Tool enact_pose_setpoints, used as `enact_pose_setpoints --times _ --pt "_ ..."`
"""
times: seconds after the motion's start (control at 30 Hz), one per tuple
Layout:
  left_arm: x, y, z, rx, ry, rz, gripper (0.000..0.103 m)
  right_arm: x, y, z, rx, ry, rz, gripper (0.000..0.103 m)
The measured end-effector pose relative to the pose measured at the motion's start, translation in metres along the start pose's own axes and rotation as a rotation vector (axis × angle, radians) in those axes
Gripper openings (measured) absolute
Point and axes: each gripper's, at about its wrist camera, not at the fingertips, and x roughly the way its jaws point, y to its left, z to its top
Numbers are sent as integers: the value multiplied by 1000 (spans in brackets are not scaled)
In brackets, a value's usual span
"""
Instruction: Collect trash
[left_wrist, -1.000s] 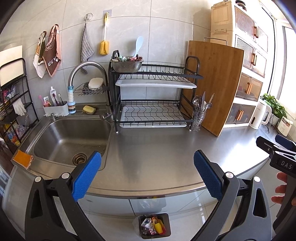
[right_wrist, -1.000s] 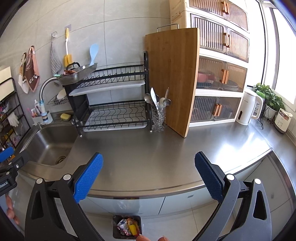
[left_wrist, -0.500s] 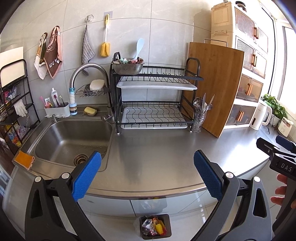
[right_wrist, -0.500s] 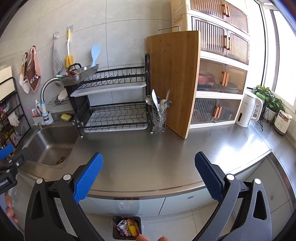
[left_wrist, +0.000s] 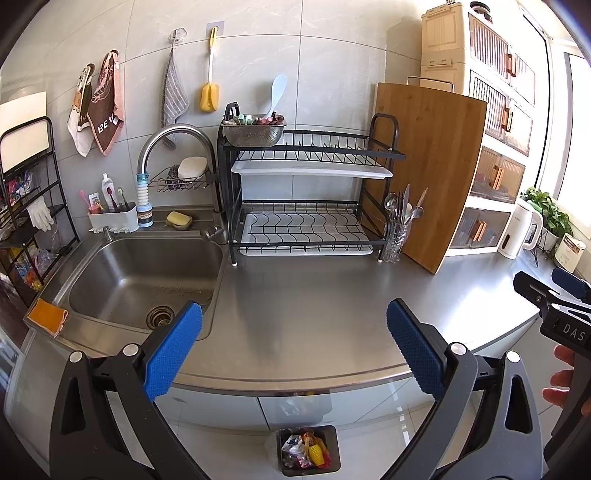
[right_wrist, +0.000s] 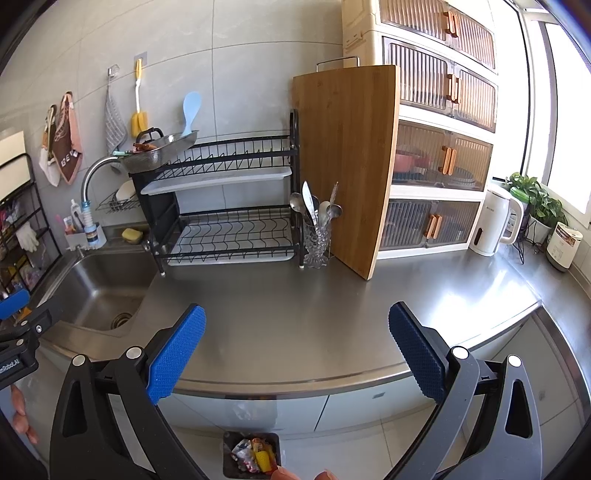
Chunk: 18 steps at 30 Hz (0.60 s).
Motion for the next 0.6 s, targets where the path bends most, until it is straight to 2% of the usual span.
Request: enact_pose_setpoints --times 0.6 --pt "-1 0 1 -9 -5 9 95 2 1 3 -19 -1 -3 100"
